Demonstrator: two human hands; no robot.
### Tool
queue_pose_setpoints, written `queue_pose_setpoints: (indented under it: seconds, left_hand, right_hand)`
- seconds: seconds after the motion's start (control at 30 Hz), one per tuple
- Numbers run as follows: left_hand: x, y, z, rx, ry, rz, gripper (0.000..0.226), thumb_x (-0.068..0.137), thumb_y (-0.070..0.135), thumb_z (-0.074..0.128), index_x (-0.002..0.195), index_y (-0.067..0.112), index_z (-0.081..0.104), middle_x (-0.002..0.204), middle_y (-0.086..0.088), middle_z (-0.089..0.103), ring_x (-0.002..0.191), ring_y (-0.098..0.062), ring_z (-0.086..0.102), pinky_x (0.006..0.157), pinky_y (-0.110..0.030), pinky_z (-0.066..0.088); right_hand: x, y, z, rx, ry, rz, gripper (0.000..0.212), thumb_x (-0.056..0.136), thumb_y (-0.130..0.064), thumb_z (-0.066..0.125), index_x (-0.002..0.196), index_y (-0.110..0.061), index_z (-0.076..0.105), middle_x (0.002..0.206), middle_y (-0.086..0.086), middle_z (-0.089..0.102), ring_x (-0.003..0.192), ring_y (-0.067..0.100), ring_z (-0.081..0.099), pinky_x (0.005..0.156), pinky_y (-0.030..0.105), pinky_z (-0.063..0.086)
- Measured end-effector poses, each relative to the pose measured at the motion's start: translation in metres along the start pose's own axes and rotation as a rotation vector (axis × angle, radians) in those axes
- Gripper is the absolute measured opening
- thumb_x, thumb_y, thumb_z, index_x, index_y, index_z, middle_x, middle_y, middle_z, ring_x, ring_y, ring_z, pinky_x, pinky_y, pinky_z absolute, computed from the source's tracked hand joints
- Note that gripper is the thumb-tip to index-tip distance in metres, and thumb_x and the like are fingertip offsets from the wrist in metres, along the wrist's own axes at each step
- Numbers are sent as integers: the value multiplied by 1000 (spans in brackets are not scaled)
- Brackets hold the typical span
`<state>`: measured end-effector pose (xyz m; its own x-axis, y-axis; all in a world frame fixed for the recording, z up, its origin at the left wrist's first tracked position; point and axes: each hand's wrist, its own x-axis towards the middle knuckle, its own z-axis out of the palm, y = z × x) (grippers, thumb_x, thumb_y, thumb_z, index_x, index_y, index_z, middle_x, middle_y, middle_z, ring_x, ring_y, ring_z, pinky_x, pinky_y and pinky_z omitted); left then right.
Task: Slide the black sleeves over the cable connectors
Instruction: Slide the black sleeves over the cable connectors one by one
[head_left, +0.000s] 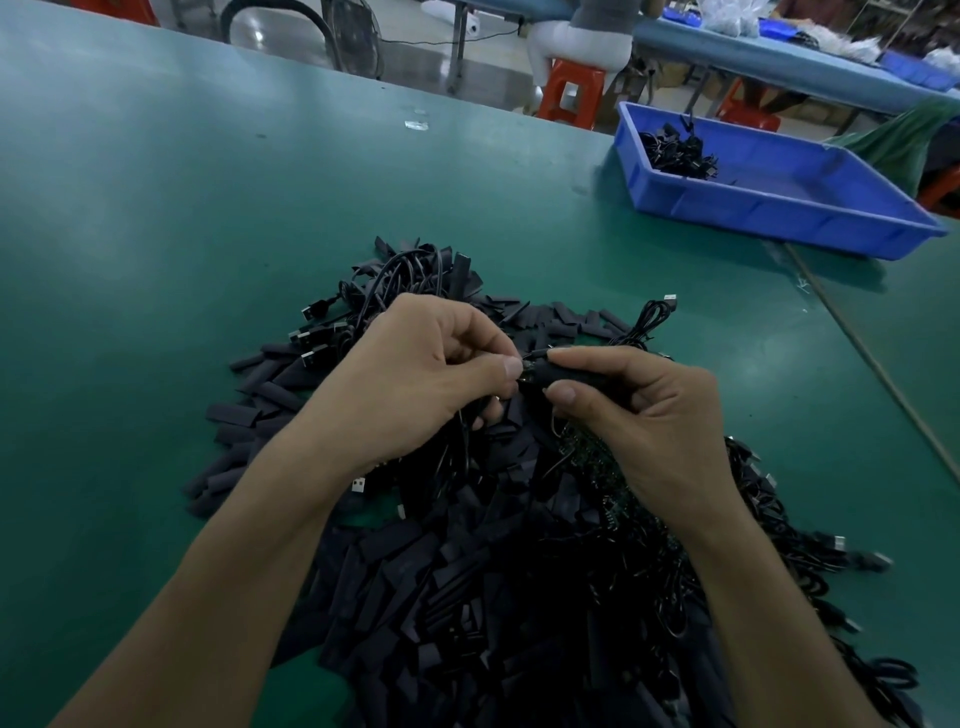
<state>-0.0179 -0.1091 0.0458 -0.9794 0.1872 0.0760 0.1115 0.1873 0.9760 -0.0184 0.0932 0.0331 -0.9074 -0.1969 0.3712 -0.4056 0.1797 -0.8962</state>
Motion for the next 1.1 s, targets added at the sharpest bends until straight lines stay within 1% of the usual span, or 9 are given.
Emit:
queue_pose_setpoints:
  seconds: [0.17, 0.33, 0.53, 0.7, 0.77, 0.83, 0.9, 1.0, 1.1]
  left_hand:
    - [-1, 0, -1, 6, -20, 19, 8, 91, 8, 71, 85, 13, 71, 72, -6, 75, 62, -16, 72, 58, -20, 54]
    - [0, -3, -1, 81, -3, 61, 13, 88, 10, 74, 84, 22, 71, 74, -6, 75, 67, -19, 75, 66, -25, 60]
    - [1, -5, -1, 96, -43, 68, 13, 87, 12, 72, 85, 25, 69, 70, -6, 74, 65, -21, 74, 63, -22, 57]
    - [2, -5, 0, 64, -55, 56, 11, 80, 23, 71, 85, 30, 64, 73, -4, 76, 66, -24, 74, 65, -33, 62]
    - [2, -5, 2, 45, -57, 58, 11, 80, 23, 71, 84, 30, 63, 73, -4, 76, 66, -23, 74, 64, -32, 61]
    - [2, -5, 5, 17, -53, 68, 13, 83, 19, 71, 83, 29, 63, 74, -5, 76, 66, -22, 74, 62, -27, 59]
    - [1, -6, 8, -13, -43, 72, 14, 85, 16, 71, 82, 26, 61, 74, -6, 76, 66, -23, 74, 61, -25, 57]
    - [1, -6, 13, -49, -18, 68, 14, 87, 10, 70, 85, 19, 59, 72, -8, 75, 64, -25, 74, 60, -27, 57]
    - [1, -6, 16, -86, 19, 61, 19, 90, 1, 69, 85, 14, 57, 69, -9, 73, 62, -26, 73, 58, -28, 56]
  right_hand:
    - [0, 2, 0, -25, 23, -14, 15, 81, -26, 74, 95, -29, 74, 83, -3, 76, 70, 17, 73, 71, 30, 61]
    - [-2, 4, 2, -9, 53, -6, 10, 83, -27, 73, 93, -28, 75, 80, 0, 76, 68, 20, 72, 67, 30, 61]
    - [0, 4, 3, 18, -2, 3, 18, 77, -22, 76, 94, -30, 75, 86, -9, 77, 75, 10, 73, 74, 23, 59]
    - [1, 4, 4, 17, -2, -2, 18, 79, -22, 75, 96, -29, 75, 87, -9, 77, 75, 10, 72, 74, 22, 58]
    - [1, 4, 5, 20, 7, -16, 21, 79, -23, 76, 99, -30, 74, 86, -9, 76, 74, 9, 71, 72, 22, 57]
    - [2, 5, 6, 12, 54, -19, 29, 78, -25, 78, 106, -29, 70, 81, -12, 74, 71, 6, 69, 68, 18, 55]
    - [2, 6, 6, 51, 143, -1, 35, 74, -26, 81, 105, -26, 67, 75, -14, 72, 67, 2, 68, 63, 14, 52]
    - [2, 9, 6, 87, 276, 24, 30, 69, -31, 84, 96, -27, 71, 78, -5, 75, 70, 7, 69, 66, 18, 53]
    - [1, 10, 11, 129, 306, 27, 25, 72, -27, 82, 96, -30, 75, 81, -4, 76, 73, 8, 70, 71, 18, 55]
